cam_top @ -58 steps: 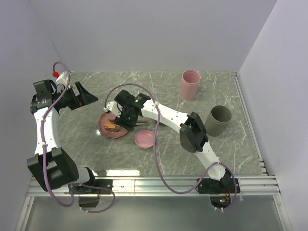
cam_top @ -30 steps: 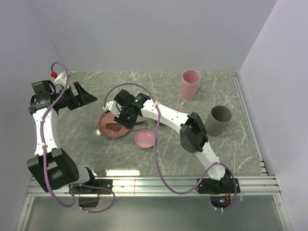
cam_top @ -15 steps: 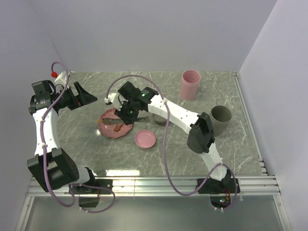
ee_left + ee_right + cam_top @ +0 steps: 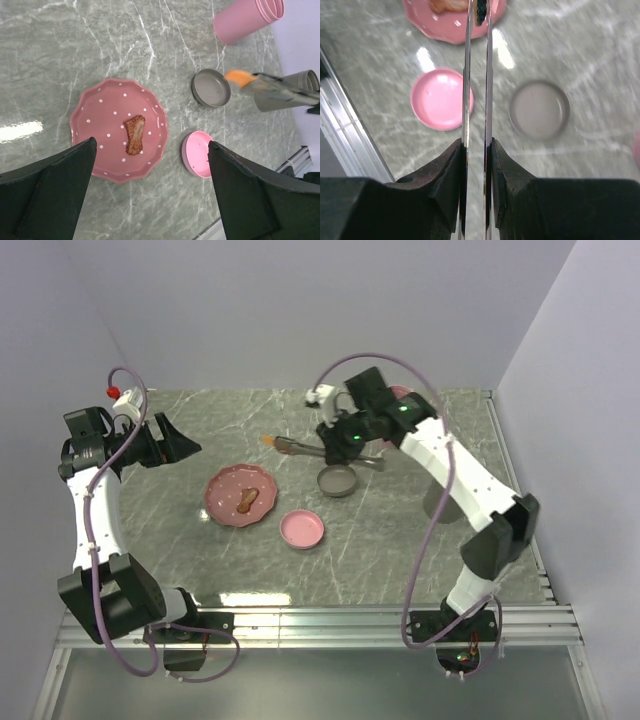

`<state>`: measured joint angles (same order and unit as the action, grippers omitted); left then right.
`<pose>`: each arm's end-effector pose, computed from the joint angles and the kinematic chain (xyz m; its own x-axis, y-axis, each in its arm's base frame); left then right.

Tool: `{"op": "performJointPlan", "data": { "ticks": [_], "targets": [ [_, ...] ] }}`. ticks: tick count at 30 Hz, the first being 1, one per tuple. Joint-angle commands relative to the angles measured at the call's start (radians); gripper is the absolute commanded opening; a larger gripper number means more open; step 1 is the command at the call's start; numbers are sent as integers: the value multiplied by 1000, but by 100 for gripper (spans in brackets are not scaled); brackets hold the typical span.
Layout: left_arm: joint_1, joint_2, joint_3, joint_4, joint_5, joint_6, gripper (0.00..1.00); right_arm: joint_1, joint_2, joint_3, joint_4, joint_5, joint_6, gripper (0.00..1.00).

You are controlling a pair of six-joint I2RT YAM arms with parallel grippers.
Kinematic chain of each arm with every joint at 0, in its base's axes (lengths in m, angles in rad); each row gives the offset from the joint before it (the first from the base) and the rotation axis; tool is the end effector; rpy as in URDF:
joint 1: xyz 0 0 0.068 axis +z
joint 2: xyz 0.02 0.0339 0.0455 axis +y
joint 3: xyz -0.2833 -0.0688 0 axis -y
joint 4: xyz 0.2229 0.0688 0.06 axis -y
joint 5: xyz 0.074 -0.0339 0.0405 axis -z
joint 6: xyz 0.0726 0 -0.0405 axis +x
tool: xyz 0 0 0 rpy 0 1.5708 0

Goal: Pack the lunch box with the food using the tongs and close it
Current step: Place the food into the lunch box

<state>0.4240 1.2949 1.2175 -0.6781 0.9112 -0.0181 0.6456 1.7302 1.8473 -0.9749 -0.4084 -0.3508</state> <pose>0.2569 0.0530 0.3474 -0.6298 -0.2964 -0.7180 0.2608 0.7900 -0.5549 0.2792 0.2464 0.3725 -0.3063 -0.6256 -0.7175 -0.9210 0.3852 0.0573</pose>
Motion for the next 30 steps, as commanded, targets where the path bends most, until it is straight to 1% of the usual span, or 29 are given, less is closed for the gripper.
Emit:
{"op": "performJointPlan", "data": {
  "ticks": [1,3,4,6,9,10,12,13,15,16,19,20,21,22,23,25,26,29,30],
  "targets": [
    [-11,-91,-4,67,0,32,99,-66,-147,-91,-36,-50,-28,4],
    [-28,-115,-18,95,-17,33,99,-116,-202,-140,-36,-44,-46,4],
    [-50,-124,-16,91,-31,47,99,-135,-259,-192,-31,-43,-53,4],
    [-74,-125,-4,75,-47,59,99,-190,-332,-238,-25,-38,-65,4],
    [-116,-121,-3,64,-78,73,99,-250,-401,-287,-56,-43,-83,4],
    [-138,-124,-6,72,-87,76,99,-294,-417,-310,-73,-47,-91,4],
    [-160,-123,-13,78,-115,79,99,-343,-464,-336,-96,-37,-118,4],
    [-181,-121,-15,83,-123,81,99,-400,-478,-358,-103,-36,-129,4],
    [-206,-123,-21,100,-138,78,99,-457,-515,-372,-149,-41,-171,4],
    [-212,-124,-24,110,-143,69,99,-524,-523,-375,-168,-47,-186,4],
    [-234,-121,-32,138,-153,64,99,-635,-547,-375,-248,-59,-261,4],
    [-238,-118,-27,140,-155,63,99,-715,-564,-382,-261,-59,-296,4],
    [-246,-109,-24,140,-158,60,99,-751,-573,-398,-284,-63,-315,4],
    [-248,-106,-21,141,-159,58,99,-785,-583,-404,-295,-66,-330,4],
    [-249,-108,-19,143,-160,55,99,-855,-590,-407,-310,-76,-364,4],
    [-252,-111,-26,158,-160,49,100,-921,-607,-407,-356,-86,-398,4],
    [-254,-114,-30,164,-160,46,99,-976,-612,-404,-389,-92,-437,4],
    [-254,-112,-32,164,-155,43,99,-1063,-615,-399,-432,-95,-513,4],
    [-255,-112,-32,166,-155,41,99,-1118,-615,-395,-450,-95,-528,4]
  ]
}}
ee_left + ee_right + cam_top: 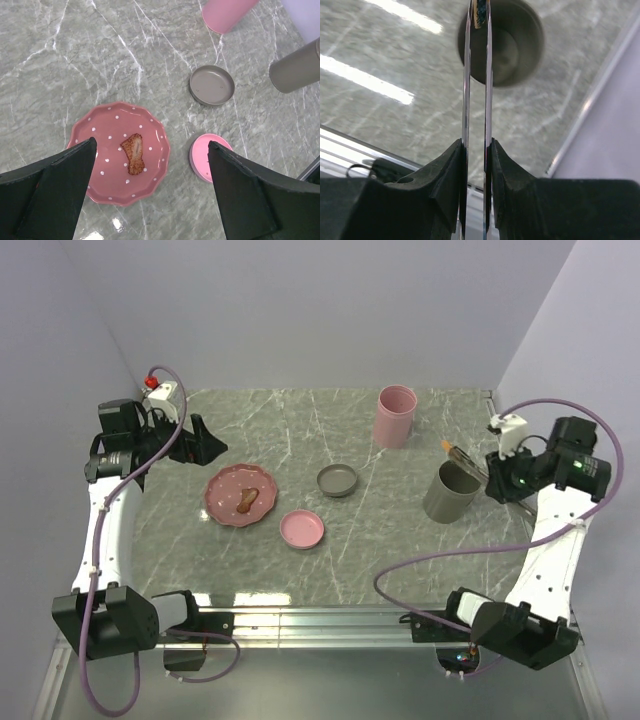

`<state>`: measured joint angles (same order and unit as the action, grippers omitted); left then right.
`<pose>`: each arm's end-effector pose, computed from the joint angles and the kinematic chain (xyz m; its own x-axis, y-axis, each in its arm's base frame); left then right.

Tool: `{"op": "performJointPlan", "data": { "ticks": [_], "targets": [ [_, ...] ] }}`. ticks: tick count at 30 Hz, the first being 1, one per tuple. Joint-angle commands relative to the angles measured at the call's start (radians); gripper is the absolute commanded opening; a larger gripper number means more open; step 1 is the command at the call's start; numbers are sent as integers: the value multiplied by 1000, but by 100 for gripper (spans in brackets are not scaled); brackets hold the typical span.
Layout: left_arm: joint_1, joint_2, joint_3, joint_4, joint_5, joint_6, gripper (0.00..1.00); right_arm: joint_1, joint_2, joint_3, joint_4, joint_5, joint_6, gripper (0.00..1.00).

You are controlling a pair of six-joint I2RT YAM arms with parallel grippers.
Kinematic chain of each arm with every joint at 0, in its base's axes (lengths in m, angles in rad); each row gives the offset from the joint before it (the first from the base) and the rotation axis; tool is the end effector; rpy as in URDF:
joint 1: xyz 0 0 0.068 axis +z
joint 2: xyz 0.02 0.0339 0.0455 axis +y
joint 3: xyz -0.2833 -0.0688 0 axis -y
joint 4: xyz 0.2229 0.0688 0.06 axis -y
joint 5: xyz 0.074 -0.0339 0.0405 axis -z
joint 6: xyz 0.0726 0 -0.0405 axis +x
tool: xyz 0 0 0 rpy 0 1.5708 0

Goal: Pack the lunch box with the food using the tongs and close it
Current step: Place the food into the lunch box

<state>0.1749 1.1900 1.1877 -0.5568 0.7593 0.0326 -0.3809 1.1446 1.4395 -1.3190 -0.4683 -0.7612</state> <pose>0.2501 -0.0066 0.3688 -0.5074 -0.0657 -0.8592 0.4653 0.8184 -0.3373 0.1708 -0.0331 0.3751 -0.6527 -0.4017 -0.6424 -0.4646 0.8820 -0.0794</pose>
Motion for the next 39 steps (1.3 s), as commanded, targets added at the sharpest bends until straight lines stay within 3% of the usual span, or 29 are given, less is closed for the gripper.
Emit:
{"op": "performJointPlan", "data": {
  "ticks": [1,5,22,31,39],
  "targets": [
    [-6,-7,-3,46,-2,-11,99,-116,-26,15,-114,-38,-133,4],
    [-6,-9,-14,60,0,-20,99,-170,-11,18,-121,-33,-165,4],
    [-6,-43,-60,90,-6,-26,99,-168,-56,-51,-125,25,-162,11],
    [-8,-50,-69,100,-12,-26,99,-170,-37,-36,-126,16,-141,35],
    [-8,-59,-80,103,-14,-26,100,-167,-25,-14,-125,20,-136,46]
  ]
}}
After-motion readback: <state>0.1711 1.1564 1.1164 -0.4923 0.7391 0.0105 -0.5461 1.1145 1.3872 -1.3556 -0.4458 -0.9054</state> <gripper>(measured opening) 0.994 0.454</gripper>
